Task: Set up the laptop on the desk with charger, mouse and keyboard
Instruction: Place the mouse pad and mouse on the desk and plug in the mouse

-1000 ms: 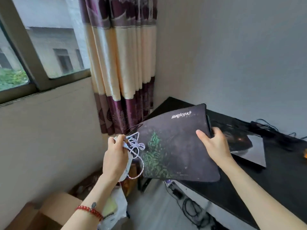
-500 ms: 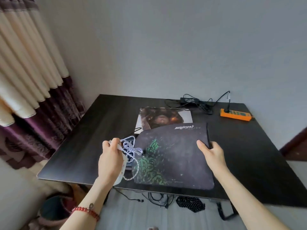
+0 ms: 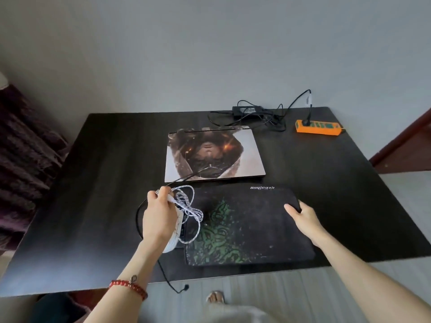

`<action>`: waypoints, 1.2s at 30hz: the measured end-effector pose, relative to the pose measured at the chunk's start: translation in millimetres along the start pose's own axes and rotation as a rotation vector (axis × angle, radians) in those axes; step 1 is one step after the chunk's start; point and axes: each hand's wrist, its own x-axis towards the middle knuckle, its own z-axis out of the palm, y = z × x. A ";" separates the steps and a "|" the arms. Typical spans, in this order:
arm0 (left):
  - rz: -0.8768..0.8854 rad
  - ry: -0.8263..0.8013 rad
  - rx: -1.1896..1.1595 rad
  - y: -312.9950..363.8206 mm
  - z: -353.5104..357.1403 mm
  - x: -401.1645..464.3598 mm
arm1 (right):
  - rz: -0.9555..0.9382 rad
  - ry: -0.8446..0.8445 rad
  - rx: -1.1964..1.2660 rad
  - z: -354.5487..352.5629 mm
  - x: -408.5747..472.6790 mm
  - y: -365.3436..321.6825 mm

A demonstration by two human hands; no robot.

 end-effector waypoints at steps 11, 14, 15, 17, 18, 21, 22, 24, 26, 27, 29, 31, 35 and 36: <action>-0.054 -0.075 -0.014 1.5 27.8 13.7 | 0.086 0.025 -0.227 23.5 37.2 17.5; -0.066 -0.072 -0.025 6.1 31.1 13.1 | 0.059 0.063 -0.341 22.7 40.3 19.6; -0.059 -0.066 -0.033 8.6 32.2 13.1 | 0.030 0.085 -0.387 21.9 41.1 18.1; -0.037 -0.048 -0.052 16.8 34.1 14.0 | -0.042 0.136 -0.463 20.0 42.7 9.2; -0.023 -0.037 -0.068 22.3 35.1 14.8 | -0.084 0.163 -0.479 18.9 43.8 3.6; 0.031 -0.039 -0.133 48.7 45.5 21.0 | -0.161 0.288 -0.432 3.0 48.9 -11.8; 0.053 -0.051 -0.139 59.6 51.3 23.9 | -0.163 0.331 -0.399 -6.3 51.4 -15.9; 0.086 -0.092 -0.137 81.9 65.9 30.5 | -0.134 0.416 -0.310 -29.9 58.8 -20.0; 0.086 -0.155 -0.146 108.8 87.5 36.6 | -0.114 0.512 -0.230 -63.8 71.0 -20.1; 0.063 -0.192 -0.150 122.6 100.6 39.2 | -0.116 0.551 -0.221 -83.2 78.8 -19.0; -0.006 -0.269 -0.153 141.3 125.6 43.3 | -0.124 0.605 -0.238 -113.6 95.1 -14.6; -0.080 -0.327 -0.143 158.0 150.0 45.8 | -0.100 0.651 -0.238 -139.0 114.8 -8.1; -0.156 -0.376 -0.066 190.5 195.9 48.4 | -0.075 0.660 -0.301 -178.9 162.5 14.4; -0.173 -0.384 -0.046 197.4 206.8 49.1 | -0.066 0.640 -0.318 -185.5 174.2 21.1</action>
